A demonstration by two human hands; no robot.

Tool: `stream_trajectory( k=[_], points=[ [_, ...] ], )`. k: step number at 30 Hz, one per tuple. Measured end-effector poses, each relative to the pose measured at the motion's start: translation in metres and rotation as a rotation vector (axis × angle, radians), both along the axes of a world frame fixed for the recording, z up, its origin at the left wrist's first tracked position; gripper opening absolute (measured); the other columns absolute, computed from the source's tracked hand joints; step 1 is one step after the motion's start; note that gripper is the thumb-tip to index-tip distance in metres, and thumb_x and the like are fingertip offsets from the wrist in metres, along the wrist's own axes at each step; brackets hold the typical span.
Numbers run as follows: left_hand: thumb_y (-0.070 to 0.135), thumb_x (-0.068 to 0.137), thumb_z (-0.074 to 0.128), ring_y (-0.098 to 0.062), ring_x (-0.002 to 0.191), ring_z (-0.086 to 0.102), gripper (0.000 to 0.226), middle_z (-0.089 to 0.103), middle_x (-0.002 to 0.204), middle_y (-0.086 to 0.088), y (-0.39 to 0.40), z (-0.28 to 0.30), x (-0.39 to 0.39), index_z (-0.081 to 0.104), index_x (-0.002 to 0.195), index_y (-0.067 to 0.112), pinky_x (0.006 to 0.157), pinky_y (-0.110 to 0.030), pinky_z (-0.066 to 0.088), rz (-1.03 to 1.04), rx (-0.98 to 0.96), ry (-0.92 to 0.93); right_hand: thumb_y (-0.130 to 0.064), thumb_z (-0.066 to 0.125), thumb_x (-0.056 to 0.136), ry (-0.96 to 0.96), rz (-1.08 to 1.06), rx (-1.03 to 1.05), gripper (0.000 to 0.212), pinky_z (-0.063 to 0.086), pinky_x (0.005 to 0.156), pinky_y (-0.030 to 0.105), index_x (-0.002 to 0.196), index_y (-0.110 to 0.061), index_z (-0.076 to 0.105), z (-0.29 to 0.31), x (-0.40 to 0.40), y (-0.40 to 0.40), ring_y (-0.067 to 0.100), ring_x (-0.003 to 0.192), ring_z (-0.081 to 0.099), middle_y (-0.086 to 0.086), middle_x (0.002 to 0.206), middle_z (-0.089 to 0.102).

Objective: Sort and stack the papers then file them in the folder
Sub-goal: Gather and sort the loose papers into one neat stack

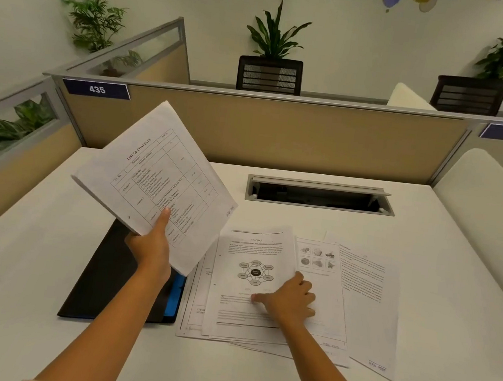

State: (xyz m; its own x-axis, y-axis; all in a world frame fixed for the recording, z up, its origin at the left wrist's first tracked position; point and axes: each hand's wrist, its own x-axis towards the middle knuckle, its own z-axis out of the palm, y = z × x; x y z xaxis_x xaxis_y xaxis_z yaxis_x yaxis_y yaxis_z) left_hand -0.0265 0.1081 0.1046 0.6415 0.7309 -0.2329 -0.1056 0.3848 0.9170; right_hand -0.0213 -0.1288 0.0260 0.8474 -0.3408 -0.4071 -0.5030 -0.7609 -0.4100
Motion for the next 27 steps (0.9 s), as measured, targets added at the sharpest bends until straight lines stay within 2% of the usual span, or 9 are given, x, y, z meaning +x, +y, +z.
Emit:
stream_trajectory(
  k=[5,12,16,18,21,23,27],
  points=[
    [0.032,0.078,0.081,-0.005,0.083,0.069,0.035,0.068,0.1,0.016,0.005,0.0,-0.007,0.054,0.097,0.042,0.058,-0.025,0.057,0.032,-0.006,0.008,-0.057,0.086,0.045,0.011,0.046,-0.058,0.123,0.039,0.096,0.045,0.142,-0.023,0.018,-0.005,-0.007,0.015,0.029,0.126,0.035,0.007,0.138,0.031],
    [0.031,0.077,0.081,-0.006,0.085,0.07,0.032,0.07,0.101,0.015,0.009,-0.004,-0.013,0.06,0.097,0.045,0.063,-0.03,0.06,0.038,0.002,0.02,-0.067,0.081,0.044,0.029,0.079,-0.106,0.13,0.032,0.103,0.045,0.145,-0.018,0.016,-0.006,-0.012,0.031,0.03,0.132,0.03,0.01,0.146,0.023],
    [0.033,0.075,0.083,-0.007,0.086,0.07,0.034,0.07,0.102,0.015,0.011,-0.005,-0.015,0.06,0.098,0.043,0.062,-0.031,0.06,0.048,-0.011,0.034,-0.06,0.085,0.045,0.025,0.048,-0.072,0.133,0.036,0.101,0.043,0.145,-0.015,0.011,-0.003,-0.012,0.037,0.03,0.13,0.033,0.01,0.146,0.023],
    [0.034,0.075,0.083,-0.008,0.087,0.07,0.035,0.07,0.102,0.015,0.012,-0.005,-0.016,0.06,0.1,0.042,0.061,-0.03,0.059,0.049,-0.011,0.038,-0.053,0.089,0.046,-0.005,0.002,0.027,0.131,0.038,0.1,0.045,0.145,-0.013,0.013,-0.002,-0.01,0.037,0.03,0.128,0.04,0.01,0.144,0.029],
    [0.035,0.075,0.083,-0.01,0.089,0.07,0.038,0.069,0.105,0.013,0.013,-0.006,-0.017,0.059,0.103,0.04,0.059,-0.029,0.059,0.049,-0.014,0.049,-0.045,0.091,0.053,-0.079,-0.077,0.258,0.122,0.037,0.103,0.049,0.146,-0.012,0.02,-0.002,-0.005,0.036,0.031,0.128,0.047,0.009,0.142,0.041],
    [0.034,0.075,0.083,-0.011,0.09,0.069,0.038,0.069,0.105,0.013,0.014,-0.006,-0.017,0.058,0.104,0.04,0.06,-0.03,0.059,0.053,-0.021,0.052,-0.044,0.089,0.058,-0.101,-0.107,0.368,0.107,0.038,0.105,0.05,0.141,-0.012,0.028,-0.003,-0.004,0.036,0.031,0.126,0.052,0.006,0.137,0.053],
    [0.034,0.077,0.081,-0.009,0.088,0.067,0.035,0.067,0.103,0.013,0.013,-0.004,-0.018,0.055,0.099,0.04,0.057,-0.029,0.057,0.051,-0.026,0.062,-0.043,0.085,0.065,-0.102,-0.118,0.449,0.082,0.049,0.096,0.045,0.129,-0.011,0.046,-0.003,-0.005,0.038,0.031,0.118,0.058,0.008,0.129,0.06]
  ],
)
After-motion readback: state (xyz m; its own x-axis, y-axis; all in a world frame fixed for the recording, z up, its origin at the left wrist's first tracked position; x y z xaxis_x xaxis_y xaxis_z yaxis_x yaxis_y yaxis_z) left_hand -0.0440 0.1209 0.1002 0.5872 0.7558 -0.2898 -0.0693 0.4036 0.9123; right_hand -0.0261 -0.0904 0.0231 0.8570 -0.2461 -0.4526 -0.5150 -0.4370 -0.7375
